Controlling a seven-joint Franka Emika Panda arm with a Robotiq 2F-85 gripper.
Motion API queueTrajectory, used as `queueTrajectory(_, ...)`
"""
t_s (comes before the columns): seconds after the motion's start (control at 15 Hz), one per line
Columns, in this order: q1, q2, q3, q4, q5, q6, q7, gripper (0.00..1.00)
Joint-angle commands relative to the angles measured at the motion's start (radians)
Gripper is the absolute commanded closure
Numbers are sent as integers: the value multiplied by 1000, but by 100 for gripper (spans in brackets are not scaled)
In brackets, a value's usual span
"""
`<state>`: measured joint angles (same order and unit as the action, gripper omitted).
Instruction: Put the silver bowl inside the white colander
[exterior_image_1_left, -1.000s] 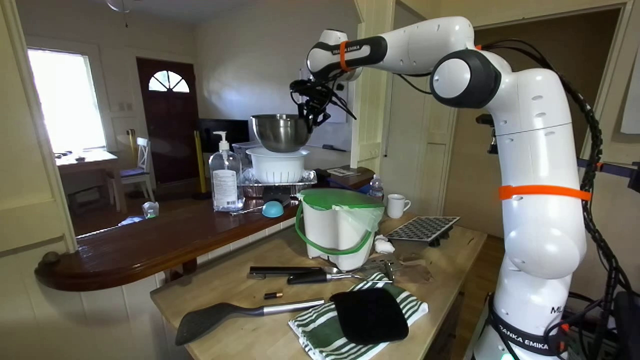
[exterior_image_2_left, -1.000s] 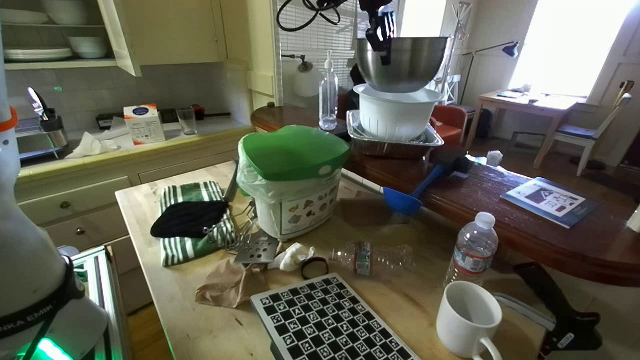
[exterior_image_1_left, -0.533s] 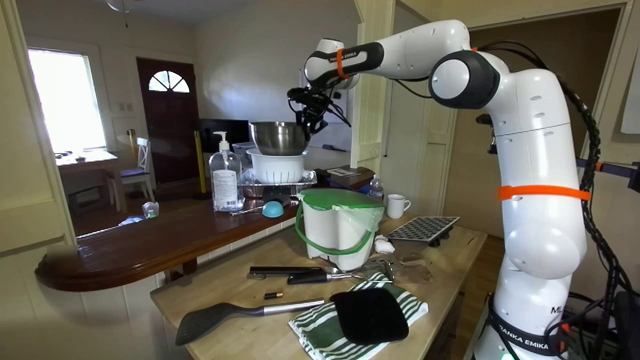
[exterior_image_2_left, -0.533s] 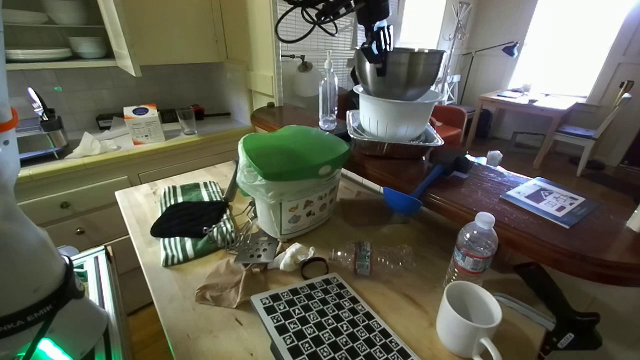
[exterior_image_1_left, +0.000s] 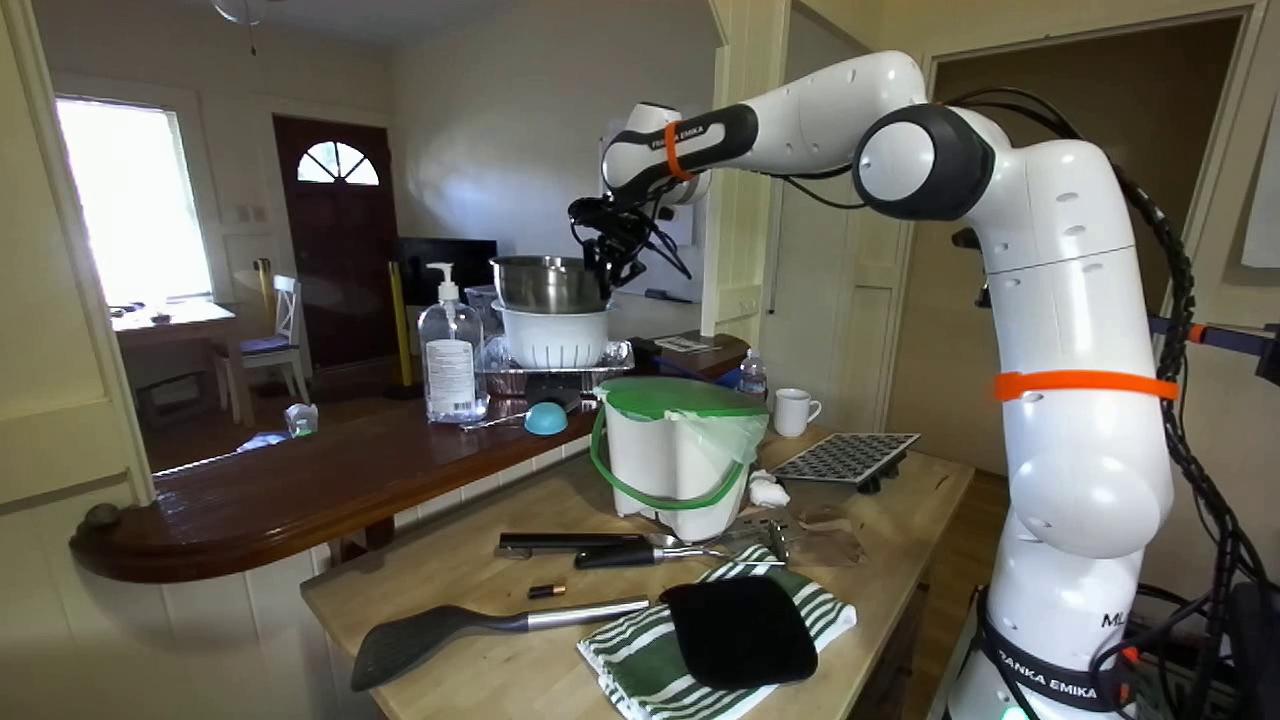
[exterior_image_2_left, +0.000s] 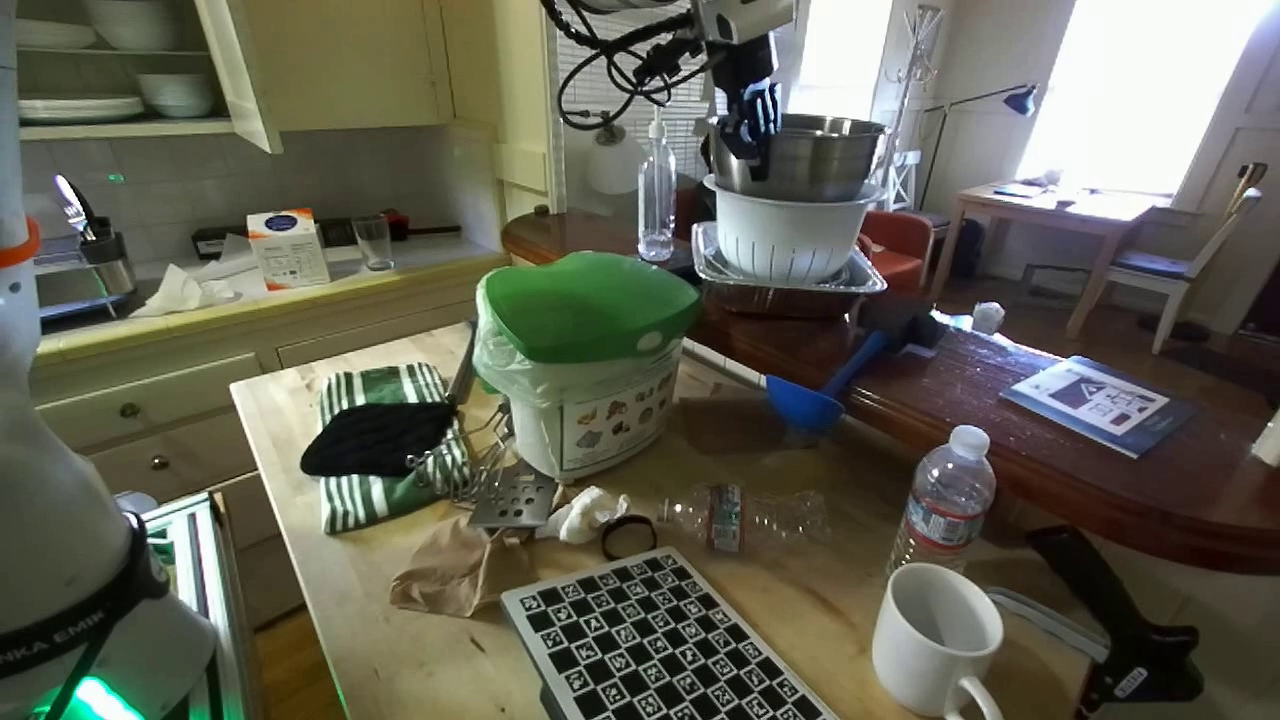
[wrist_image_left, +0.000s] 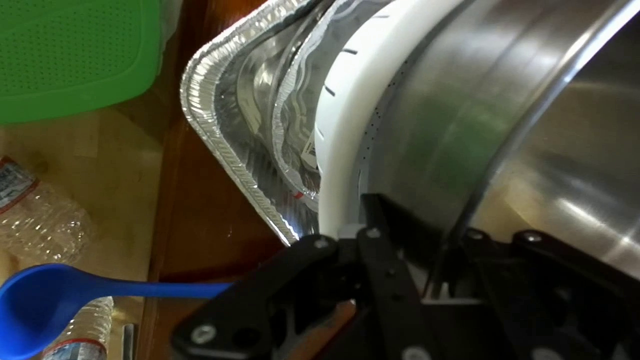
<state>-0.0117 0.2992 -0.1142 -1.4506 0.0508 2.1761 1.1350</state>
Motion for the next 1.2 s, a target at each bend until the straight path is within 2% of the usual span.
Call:
queueTrajectory(0.0,-4,-11,8,-7,25,50,18,96)
queueTrajectory(0.47,-8,6,1,-6,18,75,17,96)
queueTrajectory(0.67,-8,9,9,-24,25,129,-6,96)
queueTrajectory(0.73,-9,10,12,-27,33,131,-8,70)
queueTrajectory(0.8,-8,8,14,-33,33,148,-13,59)
queueTrajectory(1.13,-10,-15,23,-27,48,167,-26,23)
